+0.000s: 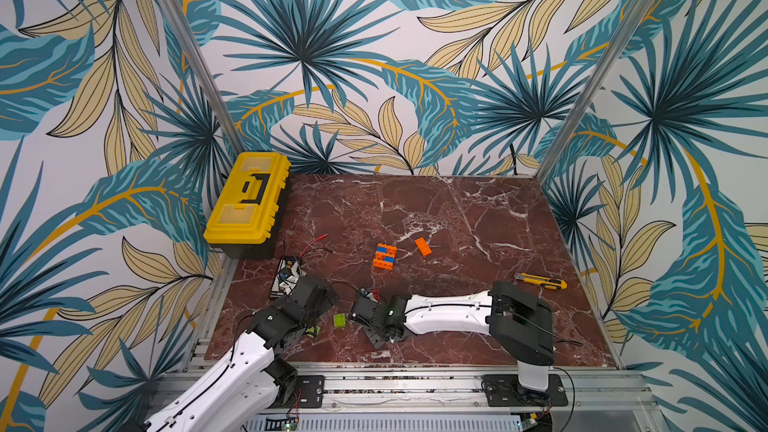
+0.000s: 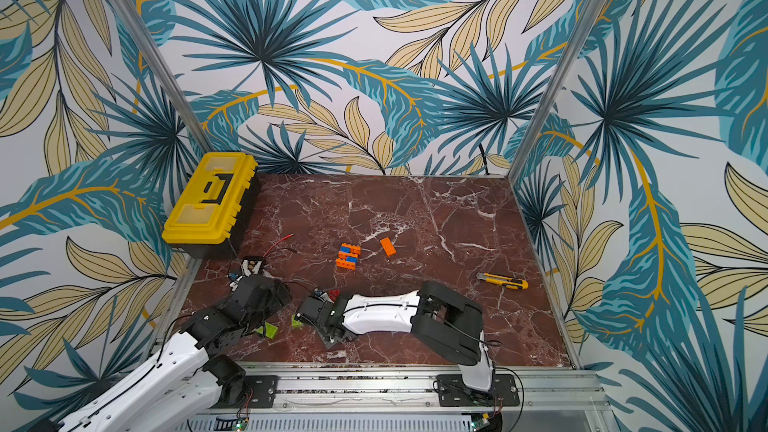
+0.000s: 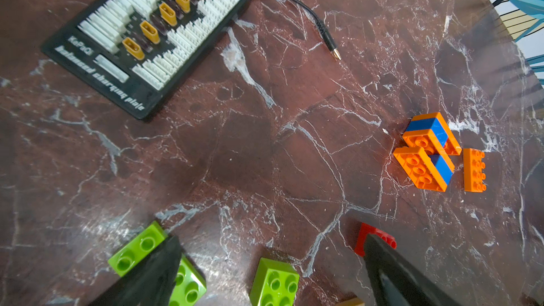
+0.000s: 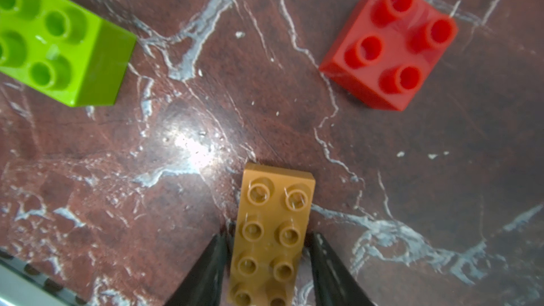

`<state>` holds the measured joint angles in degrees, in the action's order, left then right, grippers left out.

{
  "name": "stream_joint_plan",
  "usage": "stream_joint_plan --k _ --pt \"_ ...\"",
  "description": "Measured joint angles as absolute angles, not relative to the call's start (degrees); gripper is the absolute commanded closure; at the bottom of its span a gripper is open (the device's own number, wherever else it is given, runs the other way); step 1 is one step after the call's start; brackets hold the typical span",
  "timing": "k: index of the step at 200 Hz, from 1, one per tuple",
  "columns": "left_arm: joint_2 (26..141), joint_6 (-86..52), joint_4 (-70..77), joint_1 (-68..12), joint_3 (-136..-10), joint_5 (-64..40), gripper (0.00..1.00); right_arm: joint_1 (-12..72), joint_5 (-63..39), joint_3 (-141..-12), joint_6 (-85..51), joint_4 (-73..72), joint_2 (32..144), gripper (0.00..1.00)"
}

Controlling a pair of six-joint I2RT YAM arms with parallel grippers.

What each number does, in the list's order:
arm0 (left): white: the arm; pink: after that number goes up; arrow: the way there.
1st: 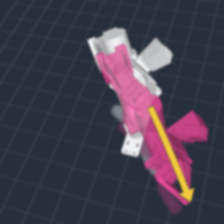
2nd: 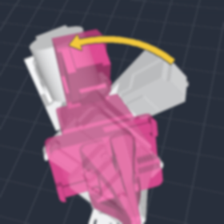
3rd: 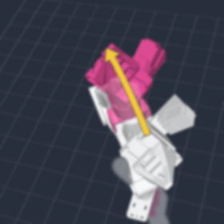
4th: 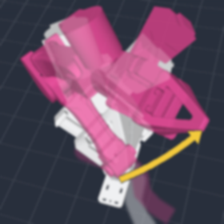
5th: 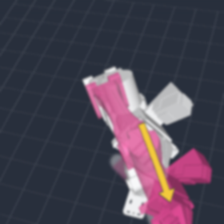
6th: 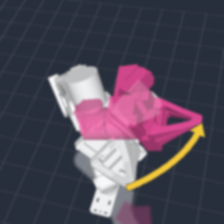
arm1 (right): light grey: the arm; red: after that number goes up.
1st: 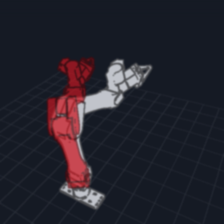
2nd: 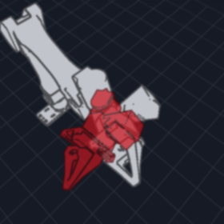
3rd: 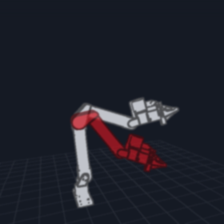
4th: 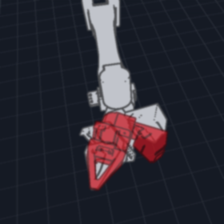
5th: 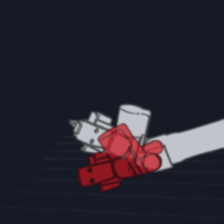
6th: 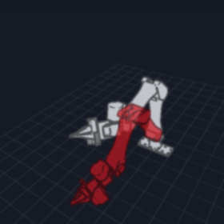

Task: Assemble the number 5 with lego
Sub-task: Pick up the lego brick from the center of the board.

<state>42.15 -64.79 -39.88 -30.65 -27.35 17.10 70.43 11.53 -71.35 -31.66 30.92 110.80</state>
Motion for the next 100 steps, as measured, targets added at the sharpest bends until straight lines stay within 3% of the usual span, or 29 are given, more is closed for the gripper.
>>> stream_joint_plan --k 100 --pt "42.1 -64.8 -39.9 -30.7 -27.4 16.6 0.00 69.4 10.4 -67.0 -29.8 25.3 108.3 0.71"
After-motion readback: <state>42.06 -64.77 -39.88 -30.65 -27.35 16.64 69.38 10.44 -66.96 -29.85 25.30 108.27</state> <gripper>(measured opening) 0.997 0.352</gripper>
